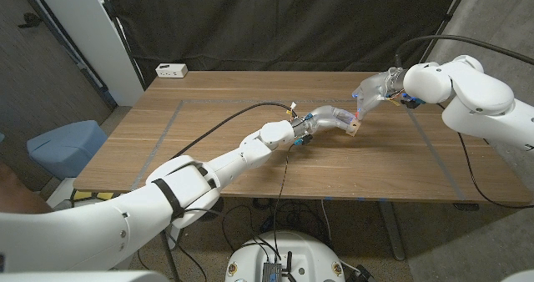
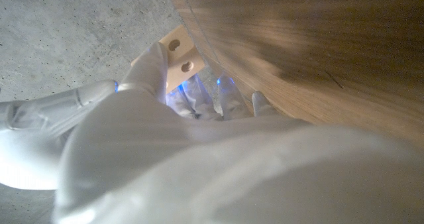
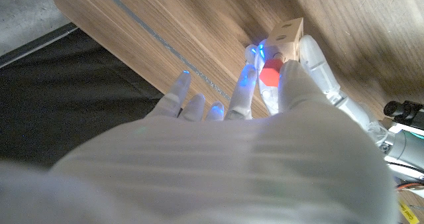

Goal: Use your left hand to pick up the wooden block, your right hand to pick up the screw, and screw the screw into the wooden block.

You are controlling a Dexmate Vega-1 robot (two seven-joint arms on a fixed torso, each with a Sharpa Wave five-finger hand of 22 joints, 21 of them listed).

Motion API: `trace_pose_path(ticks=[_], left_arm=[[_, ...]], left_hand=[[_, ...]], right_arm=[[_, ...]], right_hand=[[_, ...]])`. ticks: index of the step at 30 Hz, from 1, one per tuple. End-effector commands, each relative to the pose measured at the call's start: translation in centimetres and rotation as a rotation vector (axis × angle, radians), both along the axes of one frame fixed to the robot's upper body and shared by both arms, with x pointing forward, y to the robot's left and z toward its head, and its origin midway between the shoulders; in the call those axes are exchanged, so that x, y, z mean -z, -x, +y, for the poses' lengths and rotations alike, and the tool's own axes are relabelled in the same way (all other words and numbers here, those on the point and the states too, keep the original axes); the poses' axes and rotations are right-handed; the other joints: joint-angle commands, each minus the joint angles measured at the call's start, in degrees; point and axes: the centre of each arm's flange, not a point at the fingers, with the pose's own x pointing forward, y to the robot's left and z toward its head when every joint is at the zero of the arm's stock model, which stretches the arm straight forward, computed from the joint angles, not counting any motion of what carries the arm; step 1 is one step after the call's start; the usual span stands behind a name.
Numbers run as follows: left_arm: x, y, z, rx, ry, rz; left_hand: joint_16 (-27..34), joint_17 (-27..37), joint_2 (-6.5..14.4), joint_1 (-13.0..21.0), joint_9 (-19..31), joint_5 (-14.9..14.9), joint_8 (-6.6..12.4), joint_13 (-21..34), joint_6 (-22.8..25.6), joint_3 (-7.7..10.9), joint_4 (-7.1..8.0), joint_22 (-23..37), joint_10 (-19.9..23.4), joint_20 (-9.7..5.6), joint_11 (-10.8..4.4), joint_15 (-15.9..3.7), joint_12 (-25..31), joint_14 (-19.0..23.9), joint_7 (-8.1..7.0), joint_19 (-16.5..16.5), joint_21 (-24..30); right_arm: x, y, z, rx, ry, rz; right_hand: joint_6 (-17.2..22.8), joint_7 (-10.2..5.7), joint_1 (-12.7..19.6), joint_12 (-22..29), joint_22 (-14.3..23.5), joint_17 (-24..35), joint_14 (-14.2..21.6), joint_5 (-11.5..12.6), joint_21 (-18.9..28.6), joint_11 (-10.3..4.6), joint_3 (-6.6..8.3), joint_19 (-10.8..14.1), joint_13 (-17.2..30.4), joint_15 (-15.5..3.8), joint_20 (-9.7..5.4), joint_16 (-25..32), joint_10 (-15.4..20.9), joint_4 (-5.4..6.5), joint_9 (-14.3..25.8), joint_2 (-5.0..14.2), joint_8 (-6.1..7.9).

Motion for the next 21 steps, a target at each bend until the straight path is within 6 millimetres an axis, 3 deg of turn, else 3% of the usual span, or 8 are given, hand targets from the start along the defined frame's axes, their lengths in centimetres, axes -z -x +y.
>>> trace_pose_path(ticks=[1,21], left_arm=[[0.05,0.01,-0.16,0.001,-0.004,0.002],[-0.07,-0.42,-0.34,-0.005,-0.009,0.011]], left_hand=[[0.2,0.3,3.5,-3.0,0.3,0.3,0.55,0.3,2.9,3.69,3.37,0.3,0.5,0.12,0.17,-3.30,1.2,0.6,0.86,0.3,0.5],[0.1,0.3,3.6,-3.2,0.3,0.3,0.57,0.2,3.0,3.79,3.45,0.3,0.4,0.17,0.28,-3.14,1.2,0.7,0.86,0.3,0.4]], right_arm=[[0.13,0.05,-0.02,-0.011,-0.003,-0.016],[0.35,-0.37,-0.36,-0.017,-0.015,-0.028]], right_hand=[[1.1,0.05,0.5,0.6,0.1,0.3,0.7,0.2,0.5,-0.25,0.66,0.5,0.0,-4.90,-0.36,0.5,0.8,0.01,0.1,-0.02,0.65],[5.8,0.22,0.6,1.0,0.2,0.5,2.5,0.1,0.6,-0.86,1.48,1.6,-0.1,-5.75,-1.25,1.0,3.9,0.46,0.0,0.49,2.72]])
